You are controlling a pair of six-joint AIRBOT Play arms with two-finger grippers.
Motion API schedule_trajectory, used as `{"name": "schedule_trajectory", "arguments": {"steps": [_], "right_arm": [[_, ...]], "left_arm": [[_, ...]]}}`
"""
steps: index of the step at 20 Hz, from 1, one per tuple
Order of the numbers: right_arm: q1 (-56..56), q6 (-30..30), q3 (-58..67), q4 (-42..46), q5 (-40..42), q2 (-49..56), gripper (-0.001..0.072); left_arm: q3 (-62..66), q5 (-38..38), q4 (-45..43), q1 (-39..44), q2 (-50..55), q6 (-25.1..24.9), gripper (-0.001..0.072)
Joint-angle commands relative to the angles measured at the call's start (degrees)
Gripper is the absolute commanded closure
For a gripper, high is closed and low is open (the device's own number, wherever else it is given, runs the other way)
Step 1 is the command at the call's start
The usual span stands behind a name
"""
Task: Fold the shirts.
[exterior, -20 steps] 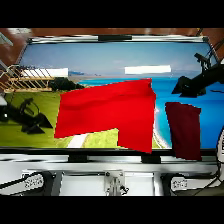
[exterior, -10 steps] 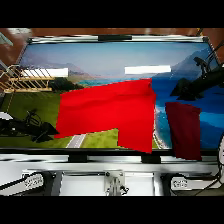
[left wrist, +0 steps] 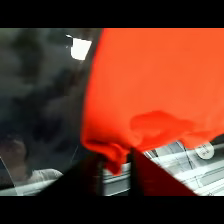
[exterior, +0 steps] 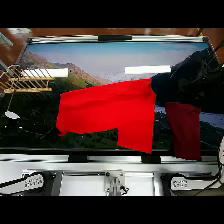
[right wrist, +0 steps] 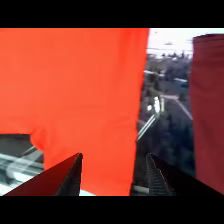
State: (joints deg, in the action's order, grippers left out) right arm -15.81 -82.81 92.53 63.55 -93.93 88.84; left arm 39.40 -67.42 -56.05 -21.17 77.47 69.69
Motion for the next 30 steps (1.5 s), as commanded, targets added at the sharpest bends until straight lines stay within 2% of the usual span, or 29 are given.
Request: {"name": "schedule_trajectory", "arguments": {"steps": [1, 2, 6, 9, 11, 17, 21, 23, 27, 28, 29, 30], "right_arm": [[-0.02, -0.98, -1.9, 3.34, 0.5, 0.39, 0.0213], [-0.04, -0.98, -4.37, 3.41, 0.5, 0.39, 0.0212], [-0.02, -1.16, -16.81, 2.78, 6.86, 0.39, 0.0213], [-0.02, -0.07, -22.93, -4.04, 13.49, 0.39, 0.0213], [0.24, 0.15, -25.18, -5.01, 16.35, 0.42, 0.0214], [7.43, 2.6, -27.36, 2.75, 18.86, 2.51, 0.0214], [7.89, 1.6, -27.39, -1.16, 19.78, 4.63, 0.0218], [7.89, 0.7, -27.39, -1.99, 21.35, 5.01, 0.0345], [11.13, 0.61, -27.43, -2.05, 21.94, 7.39, 0.0355], [12.13, 0.81, -27.41, -1.38, 22.01, 8.13, 0.0544], [12.44, 0.76, -27.36, -0.9, 22.53, 8.2, 0.0656], [12.41, 2.1, -26.71, -1.4, 22.36, 7.87, 0.0657]], "left_arm": [[-0.02, 0.37, -0.42, 0.59, 0.46, 0.37, 0.06], [0.2, -0.39, -0.44, 0.59, 0.46, -0.11, 0.0675], [2.21, -3.41, -0.46, 0.59, 0.22, -1.16, 0.0675], [3.87, -5.68, -0.46, 0.61, -0.59, -3.04, 0.0676], [4.31, -5.66, -0.46, 0.61, -1.4, -3.04, 0.0677], [4.39, -5.75, -0.46, 0.61, -2.78, -3.69, 0.0677], [4.57, -5.51, -0.48, 0.59, -5.31, -4.59, 0.0676], [5.22, -5.55, -0.48, 0.59, -5.6, -4.55, 0.0676], [7.21, -5.95, -0.44, 0.59, -5.64, -4.7, 0.0677], [7.85, -6.4, -0.46, 0.59, -5.64, -4.74, 0.0676], [8.59, -6.82, -0.48, 0.59, -5.64, -4.76, 0.0676], [9.51, -7.1, -0.46, 0.59, -5.66, -4.76, 0.0677]]}}
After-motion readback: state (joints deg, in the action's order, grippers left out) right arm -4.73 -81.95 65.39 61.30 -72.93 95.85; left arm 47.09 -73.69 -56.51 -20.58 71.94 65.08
